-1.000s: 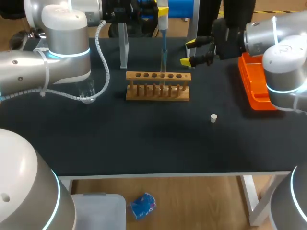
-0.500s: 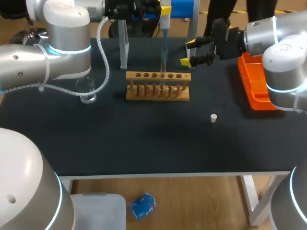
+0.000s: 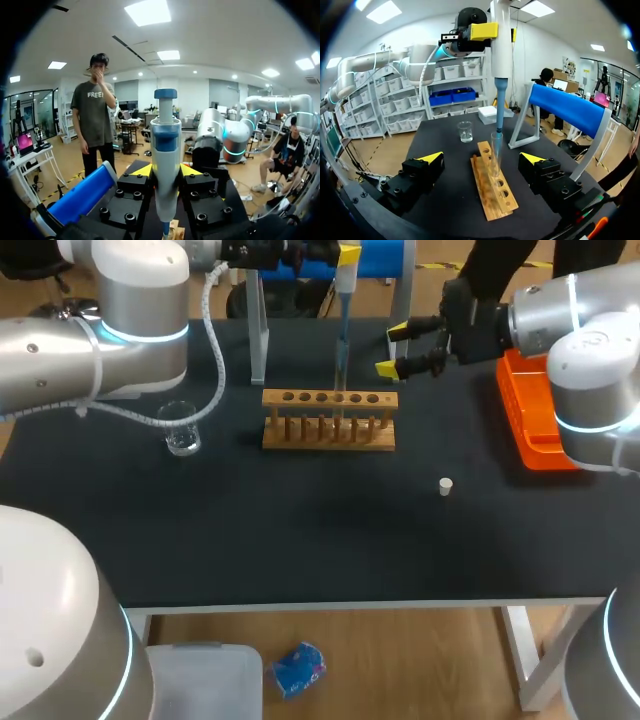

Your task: Invert the test tube, pick up the pipette, mount the tip to pipette, aspirate from beaker and dispense into the tube, eject the tip, return the pipette, and cap with the stopper.

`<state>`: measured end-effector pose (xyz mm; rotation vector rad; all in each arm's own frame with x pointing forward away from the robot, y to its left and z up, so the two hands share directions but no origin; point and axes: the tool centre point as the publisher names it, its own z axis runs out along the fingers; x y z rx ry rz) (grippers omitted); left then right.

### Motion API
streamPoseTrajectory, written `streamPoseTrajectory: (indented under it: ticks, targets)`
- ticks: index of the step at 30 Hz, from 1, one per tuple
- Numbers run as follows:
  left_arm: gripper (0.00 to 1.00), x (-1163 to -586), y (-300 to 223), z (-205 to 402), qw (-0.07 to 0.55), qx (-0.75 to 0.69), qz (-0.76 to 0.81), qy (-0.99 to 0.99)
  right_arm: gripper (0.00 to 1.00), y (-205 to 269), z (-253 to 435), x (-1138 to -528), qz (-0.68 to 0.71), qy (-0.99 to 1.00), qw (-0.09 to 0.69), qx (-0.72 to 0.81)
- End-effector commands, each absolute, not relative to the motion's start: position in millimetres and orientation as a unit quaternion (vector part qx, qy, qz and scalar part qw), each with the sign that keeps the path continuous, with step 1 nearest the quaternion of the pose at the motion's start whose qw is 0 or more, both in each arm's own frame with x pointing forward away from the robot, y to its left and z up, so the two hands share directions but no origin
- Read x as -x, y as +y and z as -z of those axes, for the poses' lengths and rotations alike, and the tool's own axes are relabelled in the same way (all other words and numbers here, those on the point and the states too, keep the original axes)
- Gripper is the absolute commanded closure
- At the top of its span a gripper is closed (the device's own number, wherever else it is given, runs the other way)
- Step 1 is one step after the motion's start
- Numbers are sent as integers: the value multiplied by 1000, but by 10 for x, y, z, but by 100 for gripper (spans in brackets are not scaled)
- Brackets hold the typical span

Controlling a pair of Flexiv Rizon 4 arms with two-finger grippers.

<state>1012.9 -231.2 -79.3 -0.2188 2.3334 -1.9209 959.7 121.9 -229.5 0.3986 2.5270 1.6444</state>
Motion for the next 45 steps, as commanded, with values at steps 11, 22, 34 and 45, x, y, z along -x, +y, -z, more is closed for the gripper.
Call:
streamPoseTrajectory:
  ticks: [11,22,34,45]
  targets:
    - [100,-10130,-2325,698,65,62,636,766,0,1219,2303,-9597,-540,830,50,-131]
    - [100,-10116,-2317,668,67,62,637,765,0,1219,2303,-9597,-540,830,50,-131]
    - [100,-10092,-2312,606,71,60,635,767,0,1219,2303,-9597,-540,830,50,-131]
    - [100,-10091,-2318,548,70,56,630,771,0,1219,2303,-9597,-540,830,50,-131]
